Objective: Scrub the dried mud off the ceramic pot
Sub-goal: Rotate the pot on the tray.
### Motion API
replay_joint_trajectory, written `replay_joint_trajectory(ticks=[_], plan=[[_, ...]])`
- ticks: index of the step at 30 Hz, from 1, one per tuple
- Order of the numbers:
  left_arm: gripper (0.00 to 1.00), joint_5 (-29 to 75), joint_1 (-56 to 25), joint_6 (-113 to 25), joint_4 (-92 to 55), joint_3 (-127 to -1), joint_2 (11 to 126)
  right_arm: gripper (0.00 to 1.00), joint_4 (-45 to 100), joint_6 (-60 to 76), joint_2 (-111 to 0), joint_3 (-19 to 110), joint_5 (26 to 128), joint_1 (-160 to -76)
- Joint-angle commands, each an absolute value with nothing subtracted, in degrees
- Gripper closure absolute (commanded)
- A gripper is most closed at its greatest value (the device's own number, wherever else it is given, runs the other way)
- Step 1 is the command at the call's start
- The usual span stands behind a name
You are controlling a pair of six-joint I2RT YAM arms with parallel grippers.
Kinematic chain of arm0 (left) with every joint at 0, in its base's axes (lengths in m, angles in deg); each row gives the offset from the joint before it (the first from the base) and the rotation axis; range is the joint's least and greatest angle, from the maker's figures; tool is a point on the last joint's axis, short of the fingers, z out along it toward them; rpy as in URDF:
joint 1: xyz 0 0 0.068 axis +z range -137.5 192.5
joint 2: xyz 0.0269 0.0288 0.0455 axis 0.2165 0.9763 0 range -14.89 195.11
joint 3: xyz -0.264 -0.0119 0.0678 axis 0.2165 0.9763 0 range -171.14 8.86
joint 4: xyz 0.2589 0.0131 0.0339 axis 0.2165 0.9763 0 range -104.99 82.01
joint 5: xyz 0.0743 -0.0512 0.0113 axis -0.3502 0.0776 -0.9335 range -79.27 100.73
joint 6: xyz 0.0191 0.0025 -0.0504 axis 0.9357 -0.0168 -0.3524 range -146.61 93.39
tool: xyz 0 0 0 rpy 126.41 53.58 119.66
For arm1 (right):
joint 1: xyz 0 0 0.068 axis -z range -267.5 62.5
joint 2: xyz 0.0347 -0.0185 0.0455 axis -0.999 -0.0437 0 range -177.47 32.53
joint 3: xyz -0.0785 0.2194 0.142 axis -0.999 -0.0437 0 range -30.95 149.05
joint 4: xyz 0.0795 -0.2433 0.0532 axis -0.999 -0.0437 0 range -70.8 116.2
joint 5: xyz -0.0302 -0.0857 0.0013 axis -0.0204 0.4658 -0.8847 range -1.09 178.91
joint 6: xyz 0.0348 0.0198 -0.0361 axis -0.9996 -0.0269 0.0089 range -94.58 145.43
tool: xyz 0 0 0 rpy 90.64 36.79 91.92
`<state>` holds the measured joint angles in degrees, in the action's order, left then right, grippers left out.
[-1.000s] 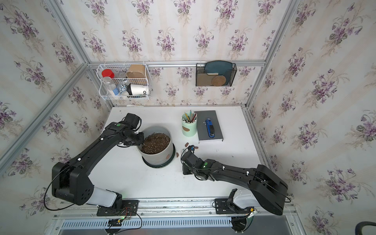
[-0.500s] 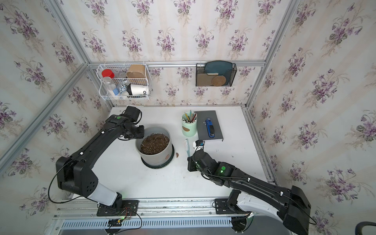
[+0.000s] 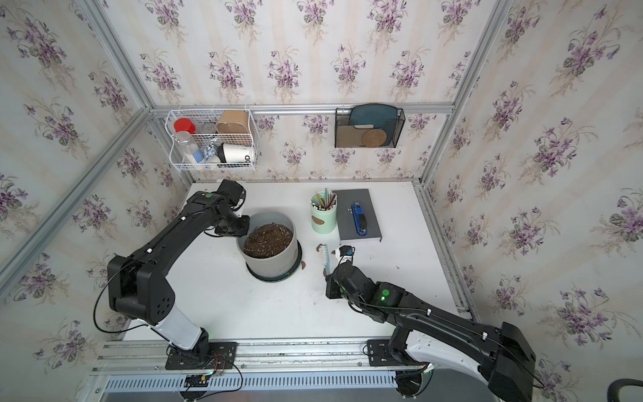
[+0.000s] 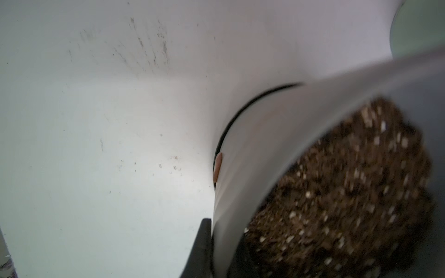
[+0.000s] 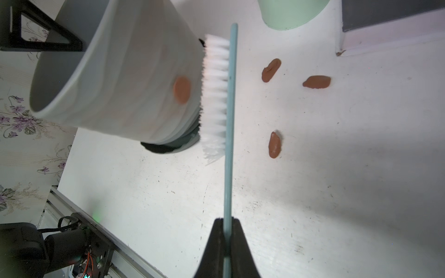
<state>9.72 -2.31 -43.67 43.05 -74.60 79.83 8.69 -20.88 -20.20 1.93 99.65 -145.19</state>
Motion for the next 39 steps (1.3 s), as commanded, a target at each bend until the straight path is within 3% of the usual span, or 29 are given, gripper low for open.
replay_joint_trajectory(ticks=[1, 12, 15, 17, 23, 25, 30, 36, 39], plan=[[1.00, 6.2, -0.4, -44.6, 43.1, -71.3, 76.5, 1.00, 10.7, -21.2, -20.6, 2.3, 98.7, -145.2], [0.99, 13.8, -0.1, -45.7, 43.7, -67.1, 70.5, 1.00, 12.8, -21.2, -25.8, 4.0, 96.7, -145.2], [0.82, 14.2, -0.1, -45.3, 42.6, -66.3, 70.6, 1.00, 14.2, -21.4, -28.5, 4.6, 95.0, -145.2], [0.76, 13.3, -0.1, -45.1, 42.2, -66.8, 71.3, 1.00, 14.5, -21.3, -31.4, 5.9, 94.3, -145.2], [0.68, 11.2, 0.0, -44.3, 40.6, -70.1, 73.4, 1.00, 16.2, -19.6, -43.2, 11.6, 94.6, -144.9], [0.69, 10.6, 0.0, -43.8, 40.8, -71.2, 75.0, 1.00, 17.1, -18.7, -46.4, 13.8, 94.2, -144.4], [0.86, 10.5, 0.0, -43.3, 40.8, -70.5, 76.4, 1.00, 17.0, -18.2, -54.6, 18.8, 94.5, -143.6], [1.00, 10.4, -0.1, -43.3, 40.8, -69.1, 75.8, 1.00, 19.4, -19.4, -58.8, 20.6, 92.0, -142.8], [1.00, 10.3, -0.1, -43.1, 40.6, -68.8, 75.7, 1.00, 20.6, -19.1, -59.5, 21.0, 91.2, -142.8]])
